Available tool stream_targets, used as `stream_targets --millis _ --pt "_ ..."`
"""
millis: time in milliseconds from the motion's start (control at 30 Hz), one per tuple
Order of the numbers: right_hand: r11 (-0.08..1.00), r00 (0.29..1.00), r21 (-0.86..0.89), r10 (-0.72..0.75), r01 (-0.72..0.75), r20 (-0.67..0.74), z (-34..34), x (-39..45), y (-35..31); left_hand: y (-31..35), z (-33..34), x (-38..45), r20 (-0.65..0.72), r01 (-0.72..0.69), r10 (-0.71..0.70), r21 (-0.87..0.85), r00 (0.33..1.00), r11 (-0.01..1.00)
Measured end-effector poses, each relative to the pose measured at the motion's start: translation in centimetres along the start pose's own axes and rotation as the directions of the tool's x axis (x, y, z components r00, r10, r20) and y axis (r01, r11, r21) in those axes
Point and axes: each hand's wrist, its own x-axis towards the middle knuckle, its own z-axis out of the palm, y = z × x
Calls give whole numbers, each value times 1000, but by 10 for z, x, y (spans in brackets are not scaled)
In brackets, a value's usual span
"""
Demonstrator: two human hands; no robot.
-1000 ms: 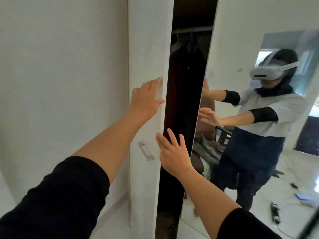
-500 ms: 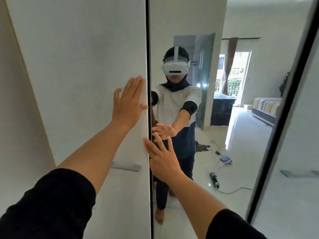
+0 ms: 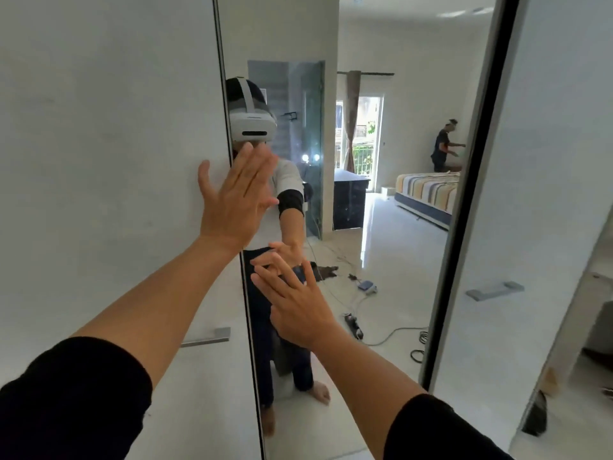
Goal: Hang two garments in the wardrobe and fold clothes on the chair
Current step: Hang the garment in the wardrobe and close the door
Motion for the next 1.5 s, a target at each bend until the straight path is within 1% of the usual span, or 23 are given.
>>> stream_targets --millis 133,200,300,400,500,567,633,700,933,967,1000,1033,1067,1100,1133,1167,1200,1233,1267,1300,1333,1367,1500 --pt "974 984 -141 180 -179 -5 -6 -48 67 63 20 57 -100 -224 221 -23 970 974" --pt "938 959 -206 283 -277 -5 -11 -77 105 87 32 88 -53 -331 329 -40 943 943" --pt "869 910 -299 415 -395 4 -25 -117 155 135 39 112 40 -317 329 -188 943 930" --pt "817 874 -360 486 -452 7 -34 -148 193 191 28 120 -53 -327 325 -258 944 909" --pt "797 872 -394 489 -458 -23 -34 -163 224 224 15 139 -81 -357 349 -308 933 882" --pt "793 878 -408 476 -452 -48 -30 -167 243 241 20 151 -24 -365 376 -305 926 880" --pt "791 888 -426 455 -439 -71 -25 -169 261 259 39 163 -121 -368 348 -256 930 894" --pt "795 899 -439 430 -419 -81 -17 -170 277 275 61 171 -93 -335 323 -192 942 922" --pt "837 946 -442 299 -322 -123 14 -167 312 300 117 201 -228 -408 348 -325 909 853" --pt "841 949 -441 289 -313 -122 17 -166 313 303 131 201 -254 -445 366 -448 895 776" --pt "842 951 -442 283 -309 -125 20 -164 313 297 132 199 -274 -503 442 -654 854 565" --pt "841 951 -444 281 -309 -131 22 -164 314 296 136 195 -357 -440 333 -871 873 220" --pt "839 950 -444 280 -313 -141 23 -163 314 295 145 194 -329 -287 281 -941 901 -180" --pt "837 948 -444 279 -319 -155 23 -162 314 291 148 190 -245 -117 274 -904 930 -410" --pt "835 946 -447 274 -323 -171 22 -162 314 287 149 188 -203 -44 263 -862 943 -506" --pt "831 946 -453 268 -323 -181 21 -163 314 287 147 189 -178 -5 272 -845 946 -535" --pt "825 946 -463 267 -322 -183 20 -163 313 292 135 190 -168 14 309 -860 936 -511" --pt "818 945 -473 273 -327 -181 18 -163 311 298 128 189 -180 -55 336 -936 925 -348" --pt "810 941 -478 288 -339 -179 16 -163 308 300 128 198 -238 -264 358 -964 903 23" --pt "802 934 -479 309 -356 -178 14 -163 305 306 120 198 -234 -389 367 -811 900 437" --pt "794 928 -481 331 -372 -173 11 -165 301 311 107 194 -169 -368 333 -562 928 741" --pt "783 921 -487 354 -388 -164 7 -168 297 316 96 190 -217 -342 271 -451 938 824" --pt "735 891 -522 434 -433 -129 -18 -192 283 333 73 186 -357 -422 261 -516 897 745"
